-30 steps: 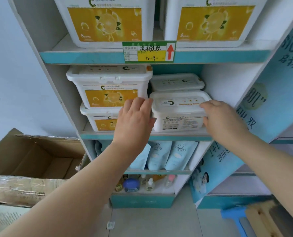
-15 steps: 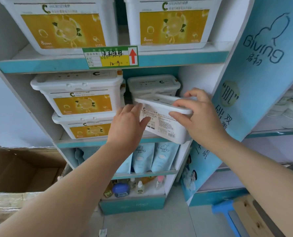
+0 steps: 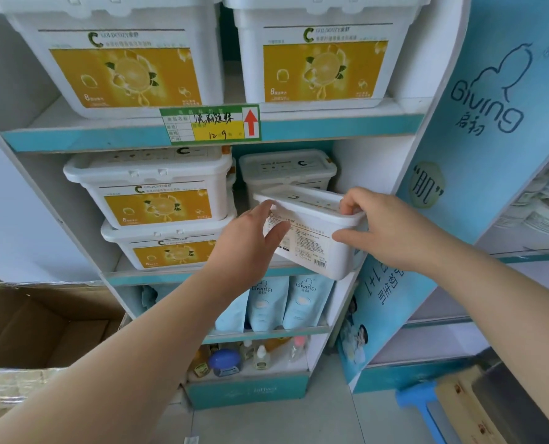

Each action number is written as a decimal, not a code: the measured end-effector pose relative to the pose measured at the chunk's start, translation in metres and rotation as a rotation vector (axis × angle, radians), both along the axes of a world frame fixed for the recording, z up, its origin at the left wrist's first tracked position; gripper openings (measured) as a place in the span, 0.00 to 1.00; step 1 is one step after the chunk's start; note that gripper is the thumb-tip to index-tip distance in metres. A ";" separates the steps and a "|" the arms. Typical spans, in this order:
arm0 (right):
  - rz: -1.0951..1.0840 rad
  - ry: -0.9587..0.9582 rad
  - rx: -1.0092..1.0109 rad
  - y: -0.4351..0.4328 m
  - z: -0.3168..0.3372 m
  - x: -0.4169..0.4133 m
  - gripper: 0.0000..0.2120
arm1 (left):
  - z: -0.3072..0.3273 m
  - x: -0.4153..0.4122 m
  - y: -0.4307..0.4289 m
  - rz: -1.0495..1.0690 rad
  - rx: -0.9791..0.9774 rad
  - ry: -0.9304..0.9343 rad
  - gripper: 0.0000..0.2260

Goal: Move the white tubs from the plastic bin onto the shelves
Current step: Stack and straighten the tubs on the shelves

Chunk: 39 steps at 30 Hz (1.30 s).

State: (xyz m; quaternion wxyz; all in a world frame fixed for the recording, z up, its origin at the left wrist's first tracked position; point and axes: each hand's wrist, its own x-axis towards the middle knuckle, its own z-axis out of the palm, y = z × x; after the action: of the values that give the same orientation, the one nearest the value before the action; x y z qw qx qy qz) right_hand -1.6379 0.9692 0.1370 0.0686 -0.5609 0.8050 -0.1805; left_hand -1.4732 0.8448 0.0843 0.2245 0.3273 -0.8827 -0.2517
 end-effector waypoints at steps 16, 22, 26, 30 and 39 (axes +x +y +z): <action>0.039 -0.465 -0.158 0.002 -0.020 0.008 0.24 | 0.019 0.024 0.011 -0.087 0.128 0.089 0.30; 0.168 -0.410 -0.167 -0.007 -0.020 0.008 0.25 | 0.020 0.041 -0.002 -0.031 0.009 0.050 0.23; 0.212 -0.006 0.022 -0.036 -0.019 -0.007 0.27 | 0.021 0.044 -0.006 0.005 0.040 0.056 0.18; 0.216 0.085 -0.022 -0.049 -0.015 -0.008 0.18 | 0.017 0.046 -0.004 0.005 0.064 0.050 0.28; 0.088 0.192 -0.213 -0.037 -0.030 -0.006 0.13 | 0.002 0.027 -0.005 0.116 -0.282 -0.066 0.27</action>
State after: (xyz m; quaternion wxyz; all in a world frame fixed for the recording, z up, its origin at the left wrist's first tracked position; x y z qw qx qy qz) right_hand -1.6441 0.9317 0.1073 -0.0606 -0.6143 0.7589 -0.2074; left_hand -1.4460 0.8393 0.0859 0.2533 0.3510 -0.8958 -0.1012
